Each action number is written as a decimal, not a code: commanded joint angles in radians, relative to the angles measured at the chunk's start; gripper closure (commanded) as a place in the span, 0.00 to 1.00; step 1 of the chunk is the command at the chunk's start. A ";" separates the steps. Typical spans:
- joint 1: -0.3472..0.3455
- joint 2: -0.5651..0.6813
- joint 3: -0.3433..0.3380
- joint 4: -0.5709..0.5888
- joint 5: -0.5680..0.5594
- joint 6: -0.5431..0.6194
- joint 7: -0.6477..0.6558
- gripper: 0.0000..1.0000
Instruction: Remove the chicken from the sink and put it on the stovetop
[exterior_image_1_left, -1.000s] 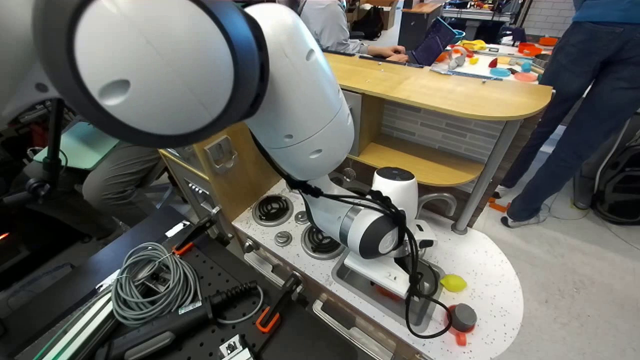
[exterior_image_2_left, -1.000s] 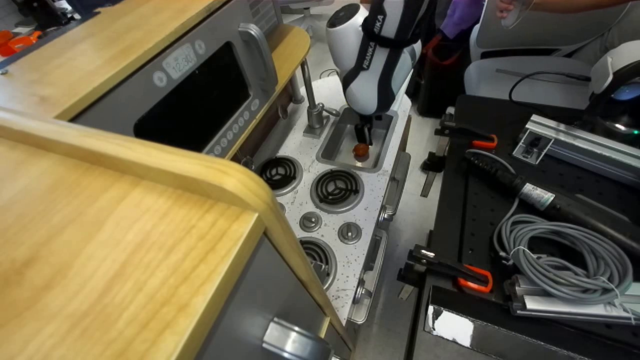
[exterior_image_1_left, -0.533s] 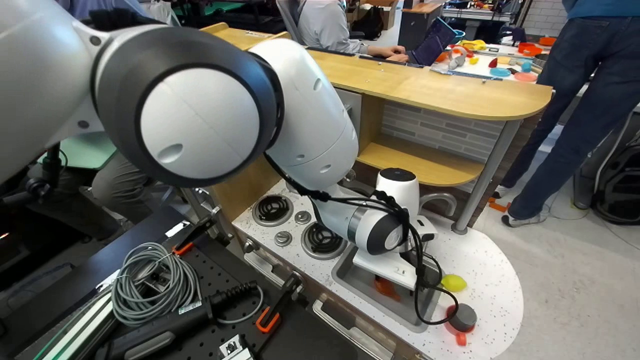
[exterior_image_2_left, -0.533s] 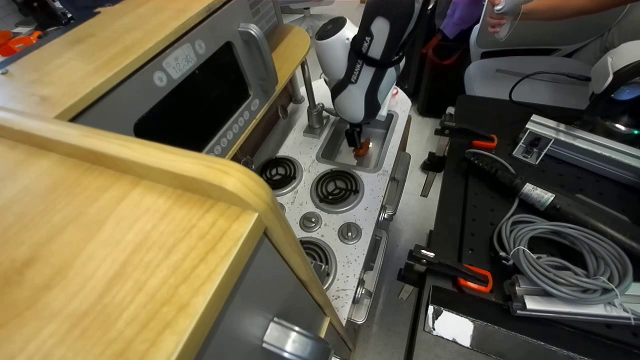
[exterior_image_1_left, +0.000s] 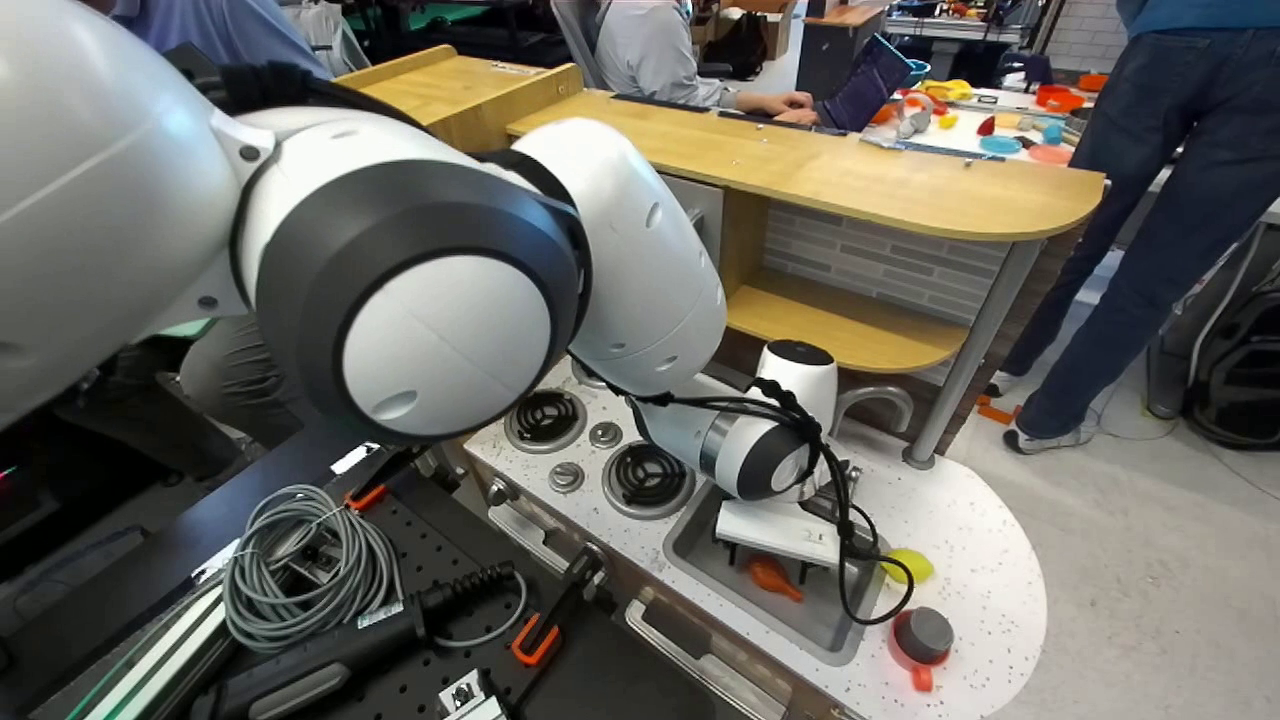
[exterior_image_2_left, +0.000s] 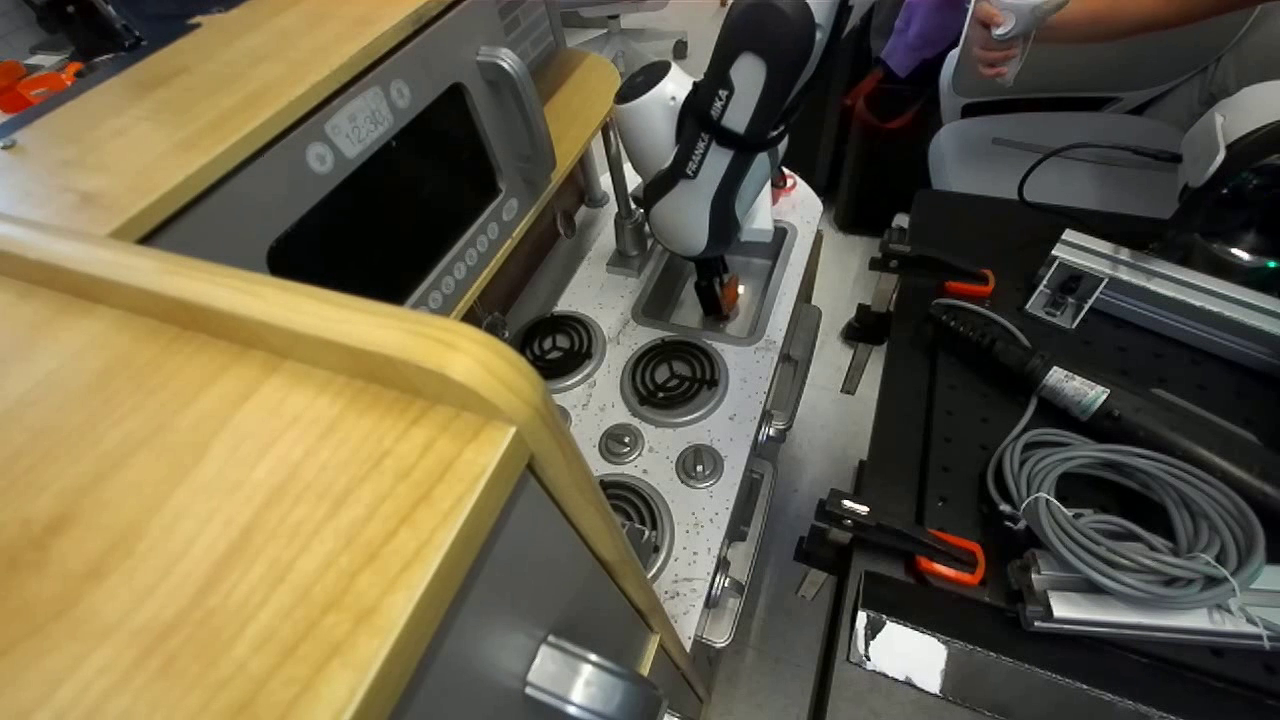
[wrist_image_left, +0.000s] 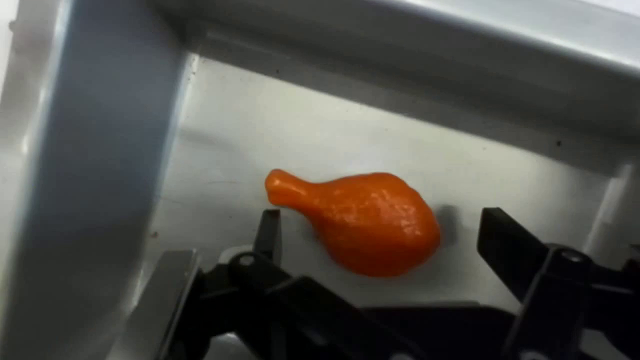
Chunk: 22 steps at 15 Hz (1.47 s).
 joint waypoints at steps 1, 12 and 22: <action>-0.040 0.039 0.042 0.080 -0.047 -0.085 -0.109 0.00; -0.027 0.079 0.022 0.125 -0.076 -0.073 -0.304 0.41; -0.001 -0.100 -0.018 -0.141 -0.064 0.169 -0.276 0.88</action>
